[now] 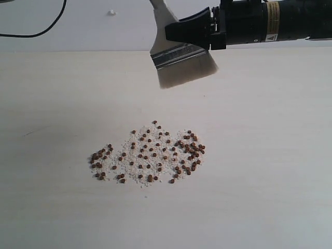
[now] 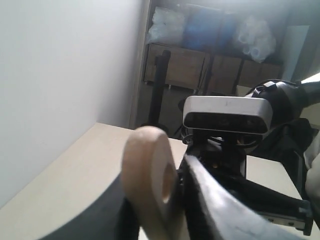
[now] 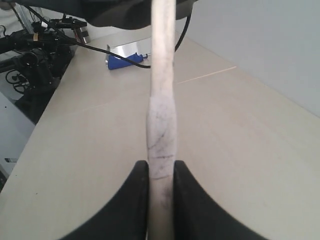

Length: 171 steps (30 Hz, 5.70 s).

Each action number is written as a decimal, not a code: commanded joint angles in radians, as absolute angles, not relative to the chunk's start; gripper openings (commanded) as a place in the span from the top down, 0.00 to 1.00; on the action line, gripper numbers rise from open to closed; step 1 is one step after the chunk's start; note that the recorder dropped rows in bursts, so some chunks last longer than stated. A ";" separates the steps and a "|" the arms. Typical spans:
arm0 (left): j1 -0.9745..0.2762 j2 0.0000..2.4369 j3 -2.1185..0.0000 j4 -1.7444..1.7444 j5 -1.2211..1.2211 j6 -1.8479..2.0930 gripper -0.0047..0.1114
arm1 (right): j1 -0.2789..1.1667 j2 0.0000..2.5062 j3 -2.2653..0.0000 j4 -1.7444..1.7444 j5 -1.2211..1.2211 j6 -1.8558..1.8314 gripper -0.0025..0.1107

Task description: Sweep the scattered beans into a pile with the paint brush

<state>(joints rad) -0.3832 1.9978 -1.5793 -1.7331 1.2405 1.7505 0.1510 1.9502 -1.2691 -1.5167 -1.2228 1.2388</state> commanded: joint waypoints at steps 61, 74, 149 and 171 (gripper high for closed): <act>-0.455 1.998 -1.587 -1.604 1.221 1.554 0.96 | 0.175 1.940 -1.363 -1.575 -1.221 1.405 0.61; -0.455 1.998 -1.587 -1.604 1.221 1.556 0.96 | 0.175 1.940 -1.363 -1.614 -1.221 1.441 0.72; -0.141 0.597 -0.476 -1.744 0.293 1.773 0.96 | 0.175 1.601 -1.203 -1.655 -0.328 1.605 0.98; -0.139 0.007 -0.236 -1.744 0.155 1.524 0.96 | 0.175 1.599 -1.193 -1.744 -0.475 1.755 0.98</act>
